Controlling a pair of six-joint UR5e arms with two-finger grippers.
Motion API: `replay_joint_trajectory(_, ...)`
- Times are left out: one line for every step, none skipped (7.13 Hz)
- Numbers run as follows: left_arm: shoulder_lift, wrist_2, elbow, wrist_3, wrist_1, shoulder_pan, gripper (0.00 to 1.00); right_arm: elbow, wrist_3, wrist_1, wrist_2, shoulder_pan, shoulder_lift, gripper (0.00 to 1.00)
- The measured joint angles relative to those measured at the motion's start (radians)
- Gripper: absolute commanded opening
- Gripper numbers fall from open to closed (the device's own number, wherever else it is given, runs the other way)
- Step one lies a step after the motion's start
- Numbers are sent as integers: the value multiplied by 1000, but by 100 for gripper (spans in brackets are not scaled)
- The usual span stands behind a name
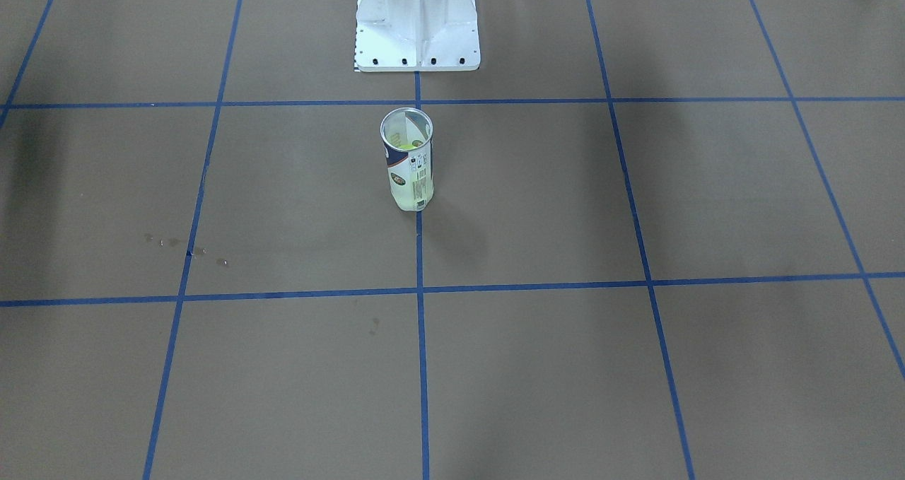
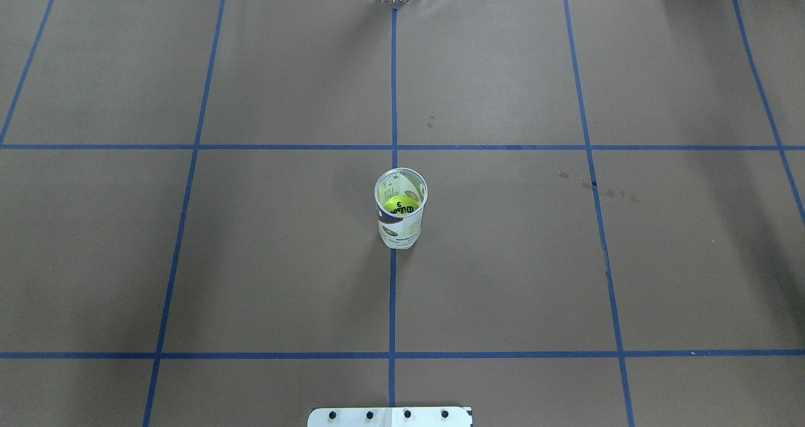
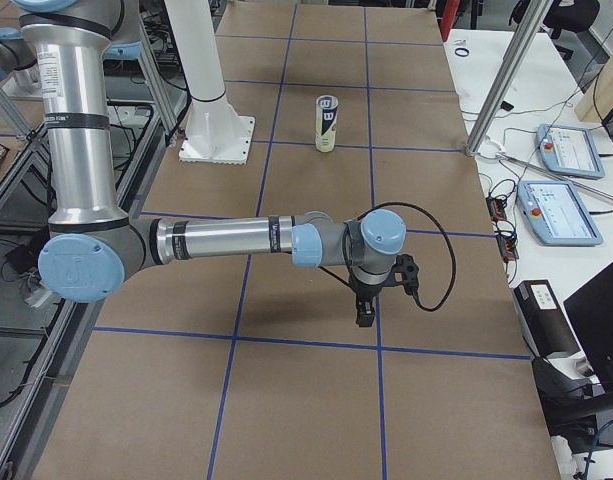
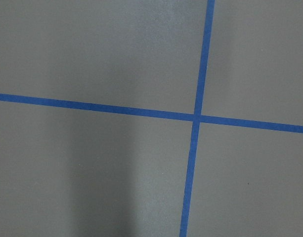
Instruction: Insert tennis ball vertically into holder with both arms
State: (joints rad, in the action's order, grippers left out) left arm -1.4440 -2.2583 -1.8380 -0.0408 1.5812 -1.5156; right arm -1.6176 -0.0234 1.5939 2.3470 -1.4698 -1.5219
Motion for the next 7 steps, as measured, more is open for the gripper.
replay_joint_trajectory(1,-13,-2,0,-2,0,100,-8,0,0,7,-1,-3,99)
replay_joint_trajectory(2,-46,-5,0,-6,0,100,-16,0,0,12,-1,-7,99)
replay_joint_trajectory(2,-76,-12,0,-6,-1,100,-19,1,0,13,-1,-14,99)
replay_joint_trajectory(1,-89,-26,1,-7,-3,100,-26,3,-1,13,-1,-22,99)
replay_joint_trajectory(6,-94,-47,1,-9,-6,100,-36,3,-1,17,-1,-32,99)
replay_joint_trajectory(11,-97,-64,1,-13,-6,100,-41,-1,-1,33,-1,-46,99)
replay_joint_trajectory(13,-97,-68,2,-14,-5,100,-41,-3,-1,56,-1,-59,99)
